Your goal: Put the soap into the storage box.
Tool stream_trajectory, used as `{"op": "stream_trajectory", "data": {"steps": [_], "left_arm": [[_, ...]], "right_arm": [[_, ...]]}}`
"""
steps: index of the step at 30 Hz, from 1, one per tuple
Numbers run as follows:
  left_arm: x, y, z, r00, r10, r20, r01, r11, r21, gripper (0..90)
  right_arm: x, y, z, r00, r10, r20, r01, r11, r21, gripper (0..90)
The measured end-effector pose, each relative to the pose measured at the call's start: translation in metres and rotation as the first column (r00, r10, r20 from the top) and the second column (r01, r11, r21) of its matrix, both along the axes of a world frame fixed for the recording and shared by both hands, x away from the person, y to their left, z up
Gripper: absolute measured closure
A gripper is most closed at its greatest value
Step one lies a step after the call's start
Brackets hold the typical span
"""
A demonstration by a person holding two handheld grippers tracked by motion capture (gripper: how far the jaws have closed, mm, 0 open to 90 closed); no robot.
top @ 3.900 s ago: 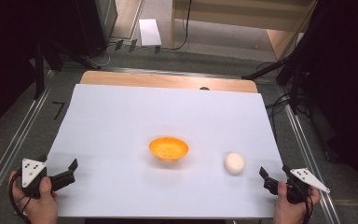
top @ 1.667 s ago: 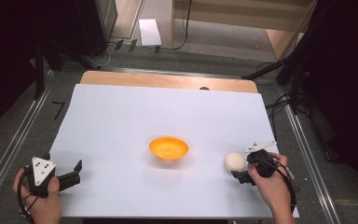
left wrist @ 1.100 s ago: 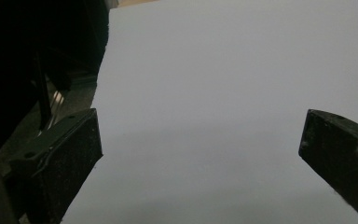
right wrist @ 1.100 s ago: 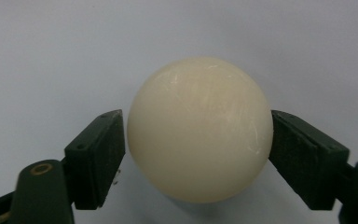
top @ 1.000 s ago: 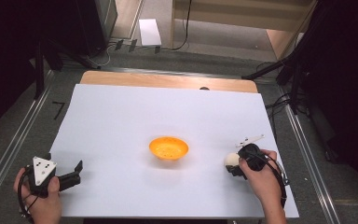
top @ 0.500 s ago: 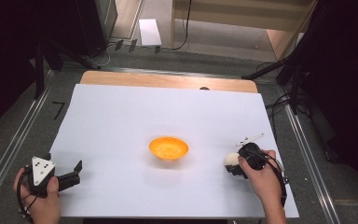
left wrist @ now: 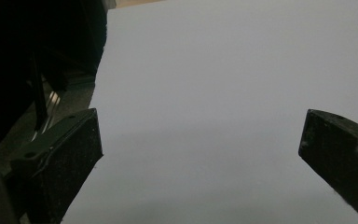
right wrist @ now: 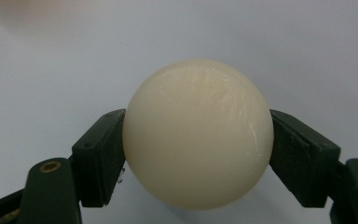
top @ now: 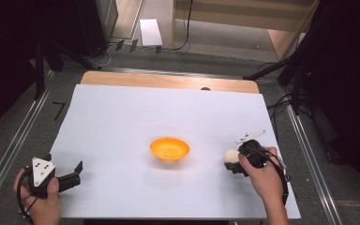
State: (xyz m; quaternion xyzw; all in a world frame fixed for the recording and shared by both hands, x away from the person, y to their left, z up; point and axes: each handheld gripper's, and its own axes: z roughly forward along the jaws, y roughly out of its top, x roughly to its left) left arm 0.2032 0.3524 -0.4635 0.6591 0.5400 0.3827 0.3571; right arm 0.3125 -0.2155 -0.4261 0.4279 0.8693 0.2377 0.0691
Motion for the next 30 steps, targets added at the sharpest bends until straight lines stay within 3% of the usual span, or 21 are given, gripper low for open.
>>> {"op": "stream_trajectory", "data": {"steps": [11, 30], "left_arm": [[0.0, 0.0, 0.0, 1.0, -0.004, 0.001, 0.004, 1.0, 0.002, 0.0], [0.0, 0.0, 0.0, 1.0, -0.002, 0.005, 0.002, 1.0, 0.004, 0.0]], "right_arm": [[0.004, 0.018, 0.014, 0.9992, 0.041, 0.003, -0.041, 0.9991, 0.011, 25.3], [0.013, 0.047, 0.026, 0.9954, 0.095, 0.013, -0.095, 0.9952, 0.025, 25.3]]}}
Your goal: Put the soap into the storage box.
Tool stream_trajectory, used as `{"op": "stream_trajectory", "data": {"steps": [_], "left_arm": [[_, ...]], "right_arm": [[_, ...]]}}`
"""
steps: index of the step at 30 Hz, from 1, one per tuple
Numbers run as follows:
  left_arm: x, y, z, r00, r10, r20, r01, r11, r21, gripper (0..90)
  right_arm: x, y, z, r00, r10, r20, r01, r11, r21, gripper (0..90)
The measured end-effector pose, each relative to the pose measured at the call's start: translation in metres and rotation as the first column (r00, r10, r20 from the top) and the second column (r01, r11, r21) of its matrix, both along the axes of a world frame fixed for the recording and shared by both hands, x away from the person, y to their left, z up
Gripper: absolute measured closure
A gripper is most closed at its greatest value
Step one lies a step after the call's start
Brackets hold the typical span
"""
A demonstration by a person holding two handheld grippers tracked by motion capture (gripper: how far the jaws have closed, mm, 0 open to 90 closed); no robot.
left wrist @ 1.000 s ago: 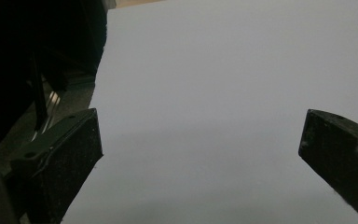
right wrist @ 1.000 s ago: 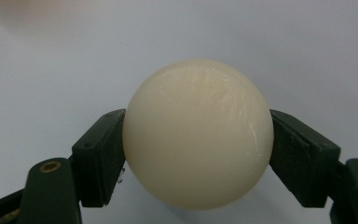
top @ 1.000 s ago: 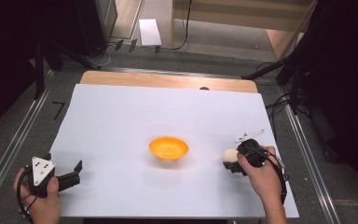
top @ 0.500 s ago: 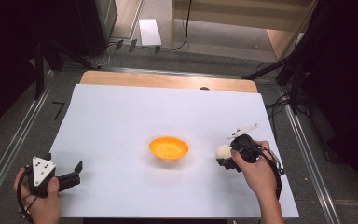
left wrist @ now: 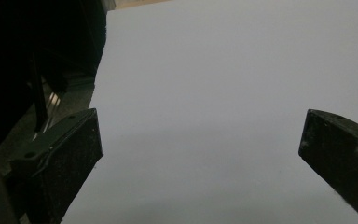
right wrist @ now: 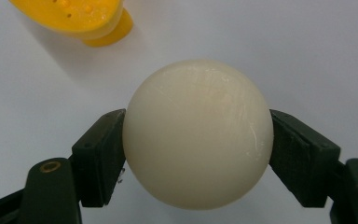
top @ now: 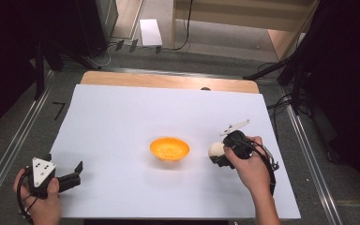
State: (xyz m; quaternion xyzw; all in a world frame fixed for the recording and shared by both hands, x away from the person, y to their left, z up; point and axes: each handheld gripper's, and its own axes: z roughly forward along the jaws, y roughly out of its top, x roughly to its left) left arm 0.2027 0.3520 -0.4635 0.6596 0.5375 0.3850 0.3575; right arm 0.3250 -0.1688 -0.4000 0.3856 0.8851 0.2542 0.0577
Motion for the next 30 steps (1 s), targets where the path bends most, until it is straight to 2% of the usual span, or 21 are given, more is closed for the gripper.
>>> {"op": "stream_trajectory", "data": {"steps": [21, 30], "left_arm": [[0.0, 0.0, 0.0, 1.0, -0.001, 0.0, 0.001, 1.0, 0.002, 0.0], [0.0, -0.001, 0.0, 1.0, 0.001, 0.002, -0.001, 1.0, 0.002, 0.0]], "right_arm": [[0.008, 0.034, 0.014, 0.9983, 0.056, 0.015, -0.056, 0.9984, 0.005, 25.4], [0.011, 0.045, 0.014, 0.9968, 0.078, 0.018, -0.078, 0.9969, 0.008, 25.4]]}}
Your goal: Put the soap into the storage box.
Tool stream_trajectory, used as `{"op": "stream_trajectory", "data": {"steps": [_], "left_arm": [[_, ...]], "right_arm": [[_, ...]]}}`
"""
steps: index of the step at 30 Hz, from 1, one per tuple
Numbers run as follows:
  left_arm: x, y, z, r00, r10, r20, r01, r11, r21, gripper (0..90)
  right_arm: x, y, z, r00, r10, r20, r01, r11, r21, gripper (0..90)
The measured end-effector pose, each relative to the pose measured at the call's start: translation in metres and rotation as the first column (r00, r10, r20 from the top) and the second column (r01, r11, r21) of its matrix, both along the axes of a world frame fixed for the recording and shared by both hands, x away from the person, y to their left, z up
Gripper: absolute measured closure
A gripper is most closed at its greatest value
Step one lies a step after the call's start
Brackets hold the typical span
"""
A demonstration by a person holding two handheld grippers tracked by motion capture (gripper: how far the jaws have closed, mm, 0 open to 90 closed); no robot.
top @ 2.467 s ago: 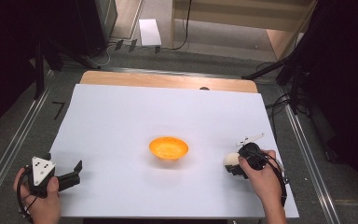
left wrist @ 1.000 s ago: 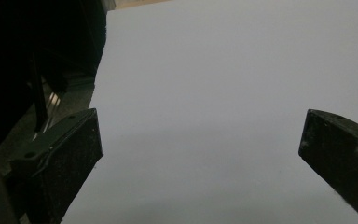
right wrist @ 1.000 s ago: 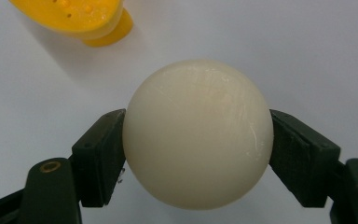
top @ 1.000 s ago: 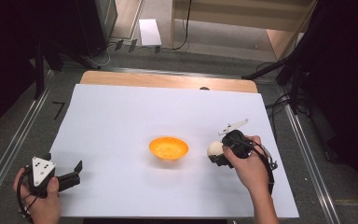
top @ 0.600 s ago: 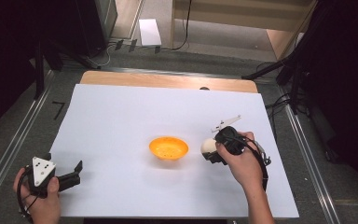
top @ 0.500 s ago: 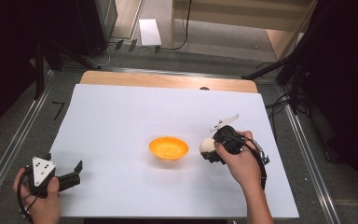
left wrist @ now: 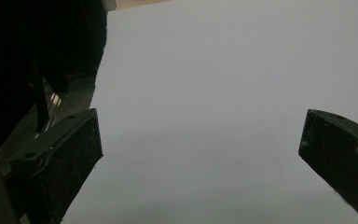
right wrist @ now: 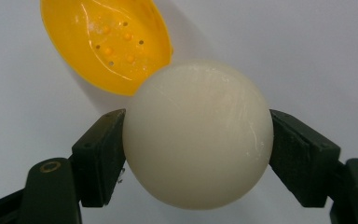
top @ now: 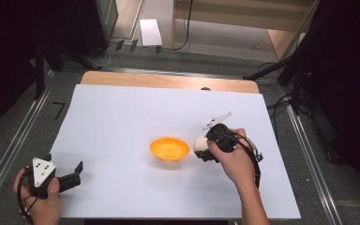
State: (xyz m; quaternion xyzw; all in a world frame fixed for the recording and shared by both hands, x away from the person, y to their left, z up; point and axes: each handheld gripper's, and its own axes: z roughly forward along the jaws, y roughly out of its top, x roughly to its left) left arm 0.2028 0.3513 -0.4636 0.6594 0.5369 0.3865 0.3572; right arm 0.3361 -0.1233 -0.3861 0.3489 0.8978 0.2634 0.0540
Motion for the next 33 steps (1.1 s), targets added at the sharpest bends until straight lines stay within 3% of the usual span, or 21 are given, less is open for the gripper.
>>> {"op": "stream_trajectory", "data": {"steps": [33], "left_arm": [[0.0, 0.0, 0.0, 1.0, 0.0, -0.002, 0.0, 1.0, 0.0, 0.0]], "right_arm": [[0.008, 0.038, 0.002, 0.9986, 0.053, 0.003, -0.053, 0.9986, -0.003, 25.4]]}}
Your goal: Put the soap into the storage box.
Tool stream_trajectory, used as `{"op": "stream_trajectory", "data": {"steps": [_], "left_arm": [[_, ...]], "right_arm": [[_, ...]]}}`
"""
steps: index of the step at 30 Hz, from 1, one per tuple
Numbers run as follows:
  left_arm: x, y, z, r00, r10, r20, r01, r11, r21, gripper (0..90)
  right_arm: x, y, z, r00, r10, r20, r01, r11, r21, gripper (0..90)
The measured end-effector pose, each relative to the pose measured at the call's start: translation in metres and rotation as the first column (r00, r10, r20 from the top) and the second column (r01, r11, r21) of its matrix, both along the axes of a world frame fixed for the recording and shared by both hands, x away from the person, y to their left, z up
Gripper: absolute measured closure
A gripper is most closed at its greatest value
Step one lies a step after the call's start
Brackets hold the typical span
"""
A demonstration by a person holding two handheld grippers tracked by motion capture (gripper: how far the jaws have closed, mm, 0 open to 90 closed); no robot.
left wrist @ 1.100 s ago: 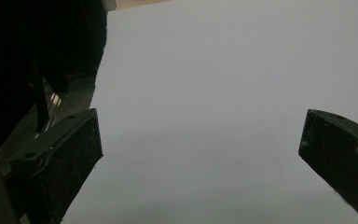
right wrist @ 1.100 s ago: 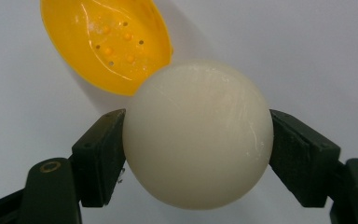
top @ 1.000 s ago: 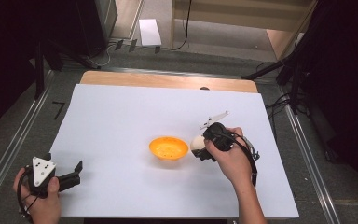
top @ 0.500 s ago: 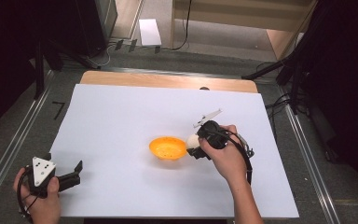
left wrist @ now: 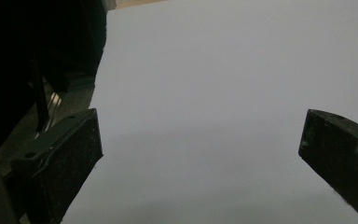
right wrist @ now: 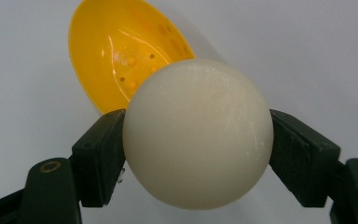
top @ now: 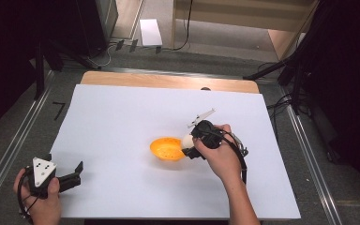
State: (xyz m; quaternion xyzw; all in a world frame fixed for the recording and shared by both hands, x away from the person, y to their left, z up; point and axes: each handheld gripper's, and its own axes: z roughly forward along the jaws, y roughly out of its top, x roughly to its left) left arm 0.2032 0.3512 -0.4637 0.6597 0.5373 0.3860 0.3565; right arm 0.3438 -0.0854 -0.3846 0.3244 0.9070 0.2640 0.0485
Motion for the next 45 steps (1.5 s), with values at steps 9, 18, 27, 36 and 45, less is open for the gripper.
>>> {"op": "stream_trajectory", "data": {"steps": [9, 18, 27, 36, 45], "left_arm": [[0.0, 0.0, 0.0, 1.0, -0.001, -0.002, 0.001, 1.0, 0.001, 0.0], [0.0, 0.0, 0.0, 1.0, -0.001, -0.003, 0.001, 1.0, 0.002, 0.0], [0.0, 0.0, 0.0, 1.0, -0.001, -0.005, 0.001, 1.0, 0.002, 0.0], [0.0, 0.0, 0.0, 1.0, -0.002, -0.005, 0.002, 1.0, 0.002, 0.0], [0.0, 0.0, 0.0, 1.0, -0.002, -0.004, 0.002, 1.0, 0.001, 0.0]], "right_arm": [[0.001, 0.012, 0.001, 0.9999, 0.014, 0.003, -0.014, 0.9999, -0.002, 25.4], [0.002, 0.023, 0.001, 0.9997, 0.025, 0.005, -0.025, 0.9997, 0.001, 25.4], [0.001, 0.034, 0.0, 0.9991, 0.041, 0.001, -0.041, 0.9991, -0.001, 25.3], [0.002, 0.042, -0.003, 0.9981, 0.061, 0.0, -0.061, 0.998, -0.012, 25.3], [0.002, 0.048, -0.006, 0.9979, 0.064, -0.005, -0.065, 0.9977, -0.021, 25.4]]}}
